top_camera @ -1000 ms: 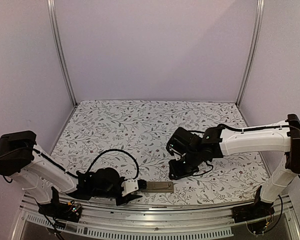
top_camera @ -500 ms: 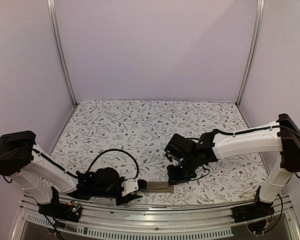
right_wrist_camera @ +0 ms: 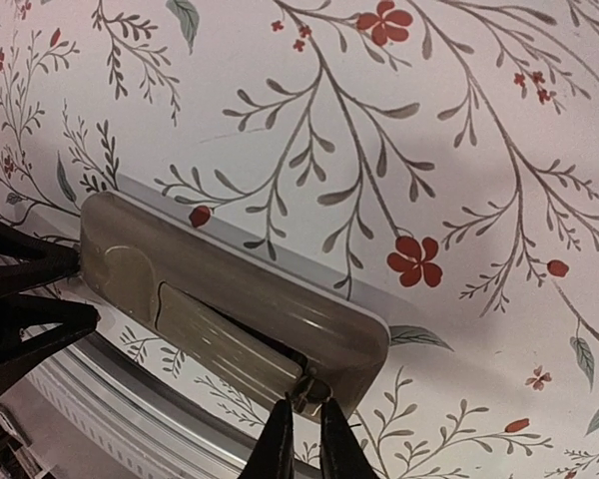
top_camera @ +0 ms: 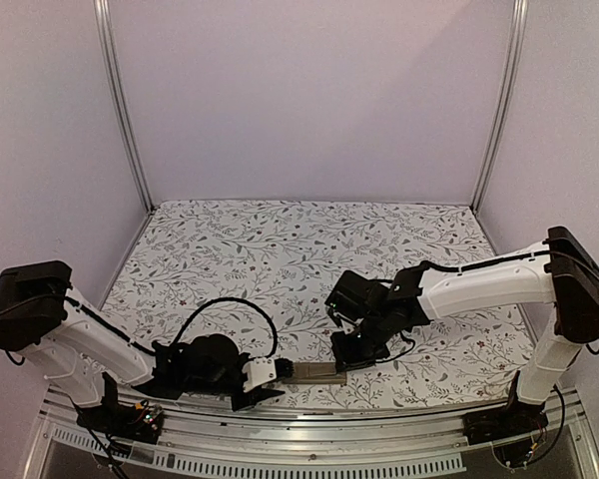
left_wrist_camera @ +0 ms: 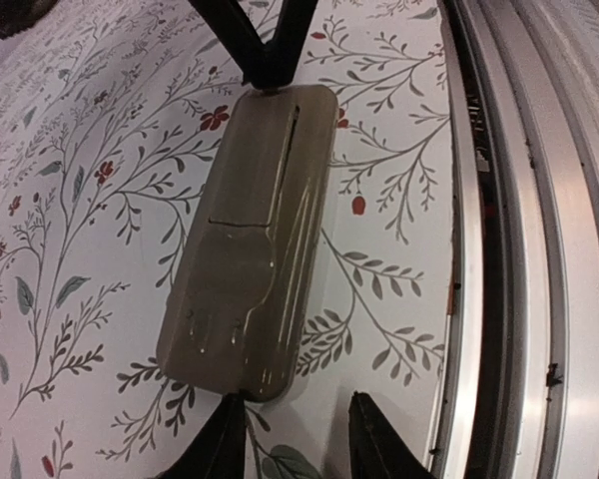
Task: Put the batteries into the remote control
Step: Press the battery cover on the remote control.
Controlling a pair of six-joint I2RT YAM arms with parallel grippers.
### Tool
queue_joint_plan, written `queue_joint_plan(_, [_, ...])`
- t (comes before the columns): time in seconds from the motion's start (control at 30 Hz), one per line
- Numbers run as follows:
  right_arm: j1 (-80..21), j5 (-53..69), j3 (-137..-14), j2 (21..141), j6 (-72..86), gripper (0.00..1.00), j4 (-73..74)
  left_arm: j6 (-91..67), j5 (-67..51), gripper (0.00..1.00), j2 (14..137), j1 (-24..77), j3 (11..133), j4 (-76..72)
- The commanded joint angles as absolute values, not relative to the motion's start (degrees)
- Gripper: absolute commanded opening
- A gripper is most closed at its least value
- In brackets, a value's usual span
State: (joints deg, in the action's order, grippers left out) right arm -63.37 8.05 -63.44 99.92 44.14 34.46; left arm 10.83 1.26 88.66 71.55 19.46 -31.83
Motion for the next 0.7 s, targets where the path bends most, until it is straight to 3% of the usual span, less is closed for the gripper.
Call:
queue_joint_plan(0.0, [-63.8, 8.6, -63.3, 101.0, 44.4, 0.09, 33.7, 10.5, 0.6, 0.35, 88.0, 71.3, 19.6, -31.4])
queue_joint_plan(0.67, [-64.0, 9.5, -62.4, 102.5, 44.3, 0.06, 32.2, 10.5, 0.7, 0.35, 88.1, 71.3, 19.7, -31.2])
